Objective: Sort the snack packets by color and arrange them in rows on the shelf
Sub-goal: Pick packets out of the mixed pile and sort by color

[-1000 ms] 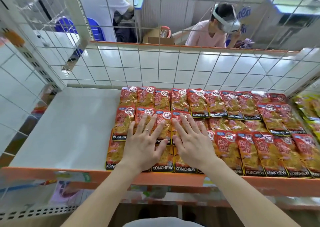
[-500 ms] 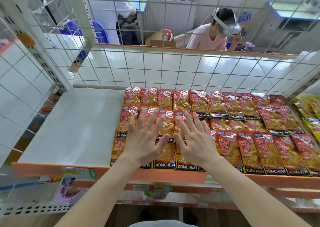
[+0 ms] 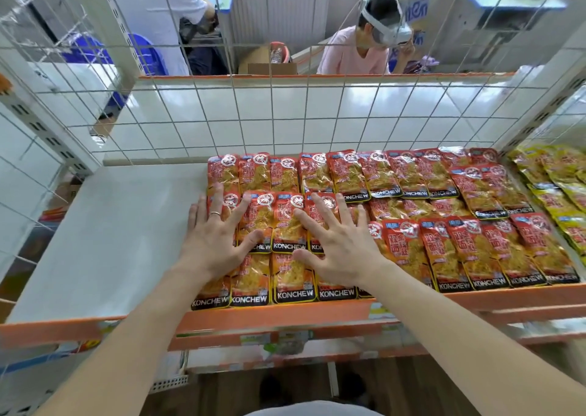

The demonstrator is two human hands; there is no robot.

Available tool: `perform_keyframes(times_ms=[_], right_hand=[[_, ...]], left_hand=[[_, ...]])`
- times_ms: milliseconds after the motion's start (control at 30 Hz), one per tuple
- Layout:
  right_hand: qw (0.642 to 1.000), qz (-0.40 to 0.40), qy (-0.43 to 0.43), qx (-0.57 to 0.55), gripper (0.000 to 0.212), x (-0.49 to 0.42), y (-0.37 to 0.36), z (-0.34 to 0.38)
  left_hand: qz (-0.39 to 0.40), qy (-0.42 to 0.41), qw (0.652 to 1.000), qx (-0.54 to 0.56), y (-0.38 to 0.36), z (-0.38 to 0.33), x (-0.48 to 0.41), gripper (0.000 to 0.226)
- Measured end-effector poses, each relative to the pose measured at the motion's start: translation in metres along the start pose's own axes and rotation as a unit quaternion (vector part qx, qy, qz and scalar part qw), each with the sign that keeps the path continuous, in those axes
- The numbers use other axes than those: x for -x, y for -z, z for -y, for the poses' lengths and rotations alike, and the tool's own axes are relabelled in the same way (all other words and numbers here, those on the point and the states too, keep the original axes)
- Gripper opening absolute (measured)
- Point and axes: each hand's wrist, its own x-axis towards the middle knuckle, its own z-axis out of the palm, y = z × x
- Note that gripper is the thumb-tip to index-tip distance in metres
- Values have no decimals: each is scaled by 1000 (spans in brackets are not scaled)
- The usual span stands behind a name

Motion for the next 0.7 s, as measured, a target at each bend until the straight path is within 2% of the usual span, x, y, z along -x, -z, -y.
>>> perform_keyframes(times_ms=[267, 333, 467, 567, 633, 700], right_hand=[[1000, 4, 8, 2, 79, 0, 2, -1], [1000, 2, 13, -5, 82, 4, 7, 0], [995, -74, 17, -58, 79, 33, 17, -17], [992, -115, -26, -34, 75, 63, 11, -57], [991, -109, -78, -4, 76, 77, 8, -88], [990, -70, -118, 9, 78, 86, 9, -115]], left_hand=[[8, 22, 999, -33, 8, -4, 3, 89], [-10, 30, 999, -9, 13, -13, 8, 88], [-71, -65, 995, 17, 23, -61, 37, 80], [-63, -138, 988, 10, 12, -115, 52, 76], [-54, -151, 987, -1, 3, -148, 49, 74], [-39, -134, 990, 0, -5, -175, 42, 73]])
